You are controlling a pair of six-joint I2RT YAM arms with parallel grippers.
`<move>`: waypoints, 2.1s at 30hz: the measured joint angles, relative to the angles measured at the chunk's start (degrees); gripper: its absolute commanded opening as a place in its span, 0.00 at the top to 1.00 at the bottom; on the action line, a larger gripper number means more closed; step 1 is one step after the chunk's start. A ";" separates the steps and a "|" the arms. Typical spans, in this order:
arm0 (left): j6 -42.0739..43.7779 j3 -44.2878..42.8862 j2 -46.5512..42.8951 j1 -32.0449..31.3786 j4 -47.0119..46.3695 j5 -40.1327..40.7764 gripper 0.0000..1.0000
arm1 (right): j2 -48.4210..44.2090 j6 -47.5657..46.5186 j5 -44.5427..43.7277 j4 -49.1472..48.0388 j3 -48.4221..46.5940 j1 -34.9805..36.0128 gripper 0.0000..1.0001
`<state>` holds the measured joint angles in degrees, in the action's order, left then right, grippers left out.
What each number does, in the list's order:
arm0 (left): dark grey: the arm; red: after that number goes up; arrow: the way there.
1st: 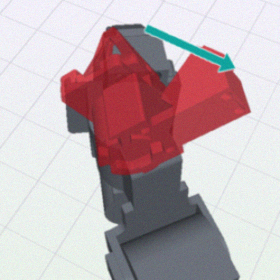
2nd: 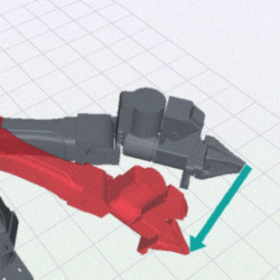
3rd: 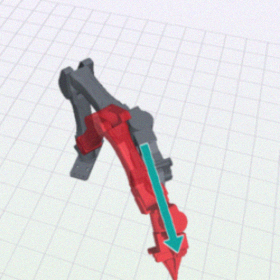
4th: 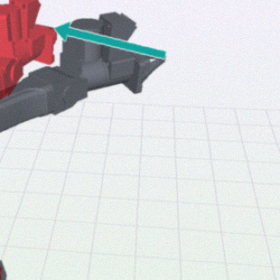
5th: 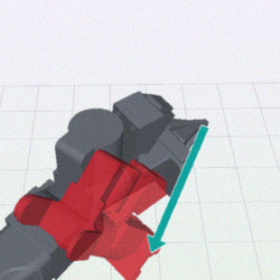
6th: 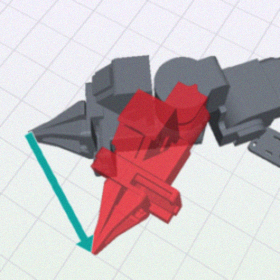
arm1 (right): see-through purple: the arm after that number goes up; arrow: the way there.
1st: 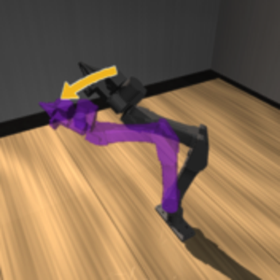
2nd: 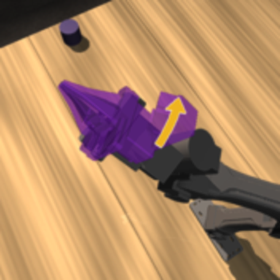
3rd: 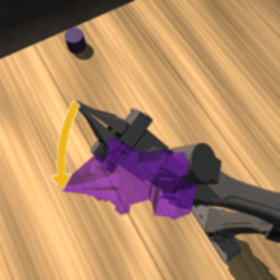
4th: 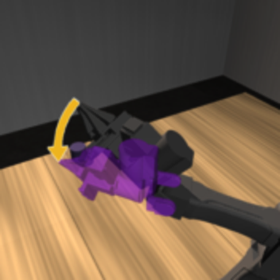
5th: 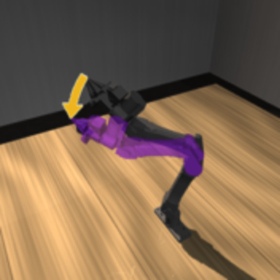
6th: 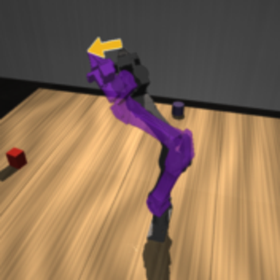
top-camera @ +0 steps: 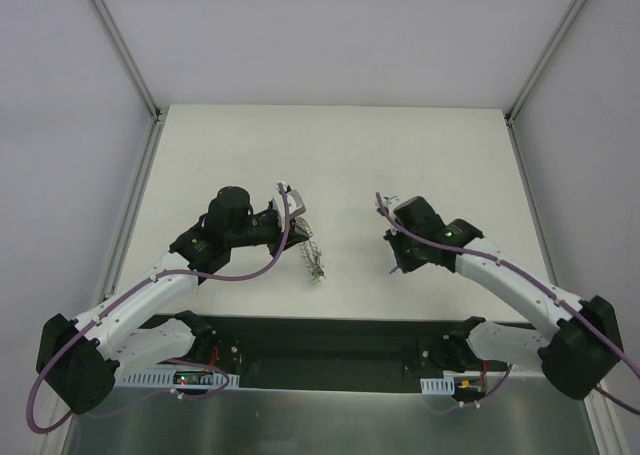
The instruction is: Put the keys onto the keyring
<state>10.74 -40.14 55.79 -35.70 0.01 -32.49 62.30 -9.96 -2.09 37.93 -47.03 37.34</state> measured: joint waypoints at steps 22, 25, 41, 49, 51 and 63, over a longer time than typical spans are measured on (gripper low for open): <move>-0.02 0.00 -0.35 -0.37 0.02 0.02 1.00 | 34.86 -5.95 1.05 -12.61 -13.29 11.30 0.97; -0.02 0.00 -0.37 -0.37 0.02 0.02 1.00 | 36.39 -6.58 1.09 -12.92 -14.80 11.30 0.93; 0.00 0.00 -1.29 -0.74 0.07 0.02 1.00 | 31.63 -6.84 0.55 -17.90 -13.09 12.07 0.49; 0.02 0.00 -1.99 -1.03 0.07 0.02 1.00 | 17.44 -5.05 -2.82 -32.48 3.30 13.20 0.41; 0.02 0.00 -2.01 -1.11 0.13 0.02 1.00 | 15.21 -4.66 -4.07 -38.40 9.11 13.49 0.47; 0.26 0.00 -2.01 -1.11 0.37 0.04 1.00 | 13.33 -3.98 -9.33 -61.70 23.17 16.04 0.69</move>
<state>11.00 -40.14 53.78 -36.82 0.38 -32.45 75.64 -13.93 -11.42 -23.77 -23.86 53.39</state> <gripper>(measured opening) 0.009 0.328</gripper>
